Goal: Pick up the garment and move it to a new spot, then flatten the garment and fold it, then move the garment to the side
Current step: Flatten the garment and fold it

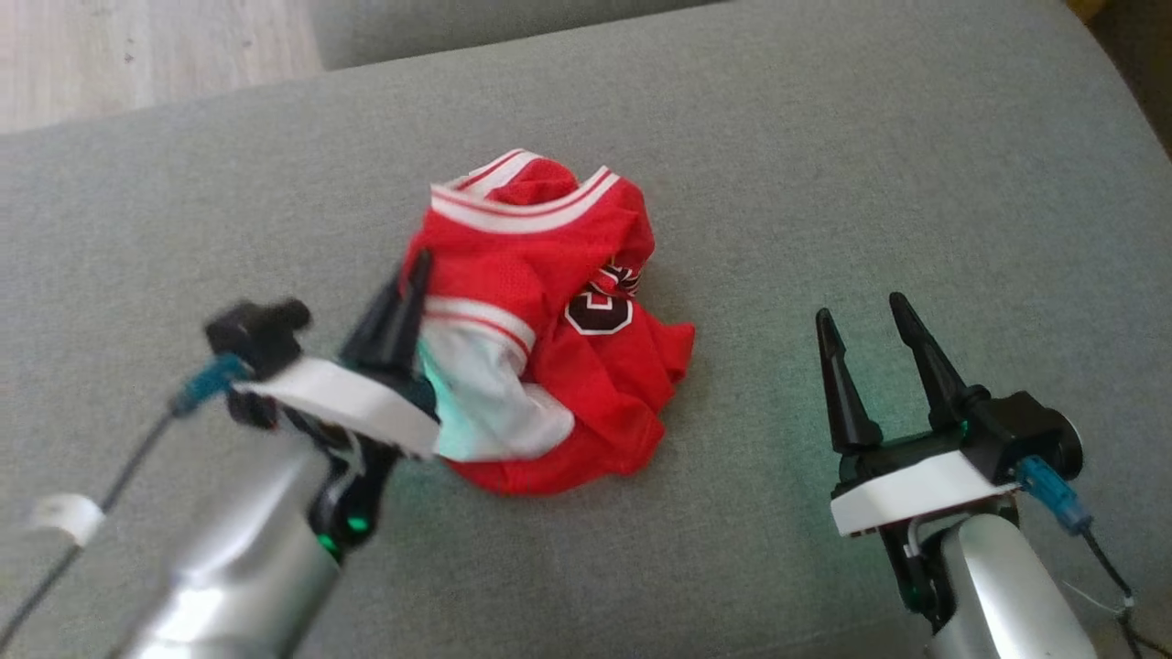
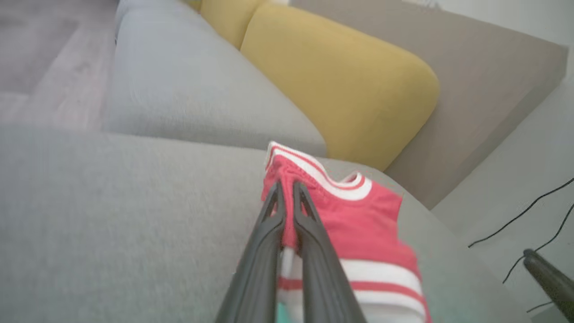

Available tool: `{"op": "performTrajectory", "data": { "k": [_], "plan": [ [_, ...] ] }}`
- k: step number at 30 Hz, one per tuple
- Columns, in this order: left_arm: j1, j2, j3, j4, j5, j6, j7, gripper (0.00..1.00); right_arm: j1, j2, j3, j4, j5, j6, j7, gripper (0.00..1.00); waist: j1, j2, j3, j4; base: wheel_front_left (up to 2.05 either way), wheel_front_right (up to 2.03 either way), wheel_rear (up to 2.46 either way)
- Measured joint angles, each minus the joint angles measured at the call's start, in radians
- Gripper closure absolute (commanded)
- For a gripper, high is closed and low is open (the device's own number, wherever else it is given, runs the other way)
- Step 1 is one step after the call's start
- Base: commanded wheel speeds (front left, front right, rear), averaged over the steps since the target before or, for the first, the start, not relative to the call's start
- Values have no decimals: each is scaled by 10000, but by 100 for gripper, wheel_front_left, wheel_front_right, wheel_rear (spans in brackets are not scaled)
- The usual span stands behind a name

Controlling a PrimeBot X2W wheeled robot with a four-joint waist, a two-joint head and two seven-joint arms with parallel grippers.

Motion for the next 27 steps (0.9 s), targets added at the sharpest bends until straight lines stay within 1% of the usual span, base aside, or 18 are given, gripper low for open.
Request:
{"op": "performTrajectory", "data": {
  "k": [2,5,6,10,13,16,20,23,27],
  "plan": [
    [-234,347,104,-523,-242,0,-25,100,7,0,-17,10,2,0,0,0,0,0,-132,65,0,0,0],
    [-516,1034,349,-1492,-550,0,349,100,64,0,-17,31,4,0,0,0,0,0,-337,184,0,0,0],
    [-516,1034,349,-1492,-550,0,349,100,64,0,-17,31,4,0,0,0,0,0,-337,184,0,0,0],
    [-775,2052,773,-2627,-1060,15,1174,100,219,0,12,44,111,0,0,0,-1,0,-586,328,0,0,0],
    [-916,2638,1124,-3275,-1369,196,1722,100,257,0,59,56,196,0,0,0,-1,0,-697,397,0,0,0],
    [-1189,3097,1448,-3568,-1582,374,2115,100,258,0,105,56,242,0,0,0,-1,0,-746,430,0,0,0],
    [-1834,3545,1801,-3737,-1624,543,2431,100,258,0,169,59,270,0,0,0,0,0,-770,432,0,0,0],
    [-2542,3697,2023,-3875,-1655,543,2704,100,255,0,263,81,301,0,0,0,0,0,-788,398,0,0,0],
    [-3345,3793,2059,-4195,-1707,529,3124,100,247,0,351,105,374,0,0,0,0,0,-837,267,0,0,0]
  ]
}}
